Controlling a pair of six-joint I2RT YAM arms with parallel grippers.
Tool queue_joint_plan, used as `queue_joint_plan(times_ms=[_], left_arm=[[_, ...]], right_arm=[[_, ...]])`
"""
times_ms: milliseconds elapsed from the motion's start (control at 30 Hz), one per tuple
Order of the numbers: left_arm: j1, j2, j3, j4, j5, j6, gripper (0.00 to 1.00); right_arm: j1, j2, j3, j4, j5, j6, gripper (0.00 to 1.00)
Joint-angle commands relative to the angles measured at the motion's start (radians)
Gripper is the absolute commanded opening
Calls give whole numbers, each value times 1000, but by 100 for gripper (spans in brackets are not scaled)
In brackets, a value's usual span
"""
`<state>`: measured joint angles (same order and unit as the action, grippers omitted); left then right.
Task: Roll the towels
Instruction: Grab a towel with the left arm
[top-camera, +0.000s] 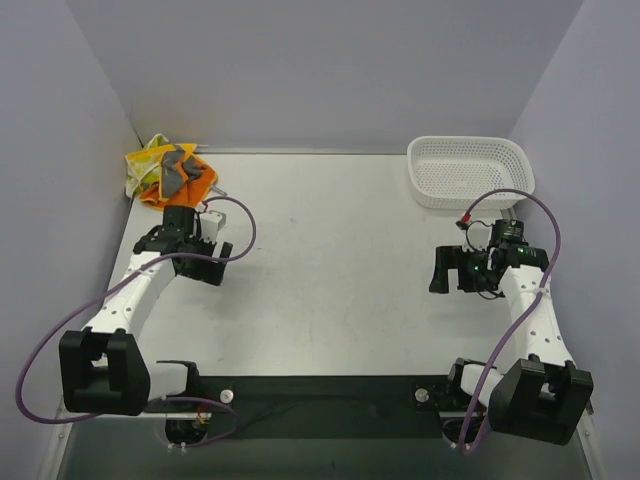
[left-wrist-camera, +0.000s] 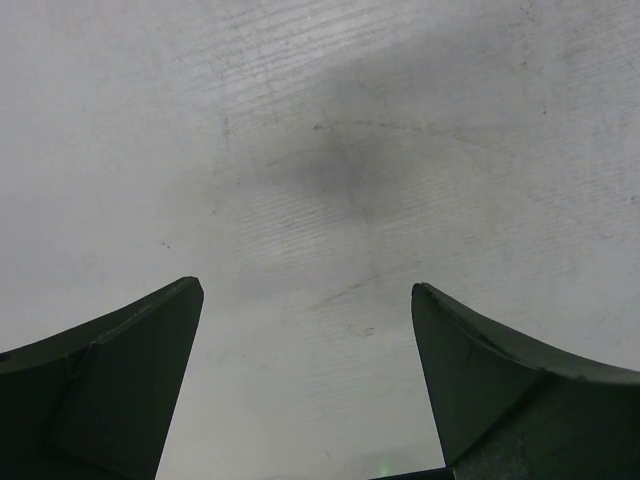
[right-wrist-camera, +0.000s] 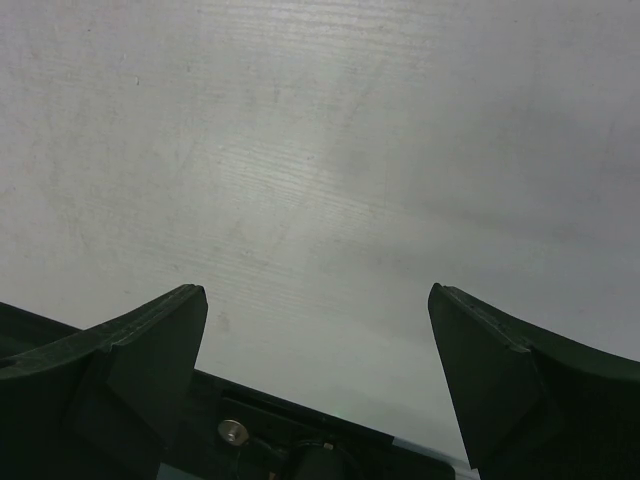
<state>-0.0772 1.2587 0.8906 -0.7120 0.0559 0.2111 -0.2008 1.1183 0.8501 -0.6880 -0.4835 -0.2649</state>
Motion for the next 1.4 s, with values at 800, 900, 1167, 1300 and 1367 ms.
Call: queue_joint_plan(times_ms=[800, 900, 1167, 1300, 1367], left_arm=[[264, 1096, 1462, -103, -48, -145, 95], [275, 1168, 1528, -99, -74, -151, 94], [326, 1257, 1562, -95, 44, -207, 78], [330, 1254, 1565, -96, 84, -230, 45], [330, 1230, 1568, -93, 114, -223, 25]], right_arm=[[15, 21, 27, -7, 62, 16, 100], [17, 32, 29, -5, 68, 18, 100], [17, 40, 27, -7, 86, 15, 100], [18, 43, 29, -7, 92, 15, 100], [18, 43, 29, -7, 92, 15, 100]])
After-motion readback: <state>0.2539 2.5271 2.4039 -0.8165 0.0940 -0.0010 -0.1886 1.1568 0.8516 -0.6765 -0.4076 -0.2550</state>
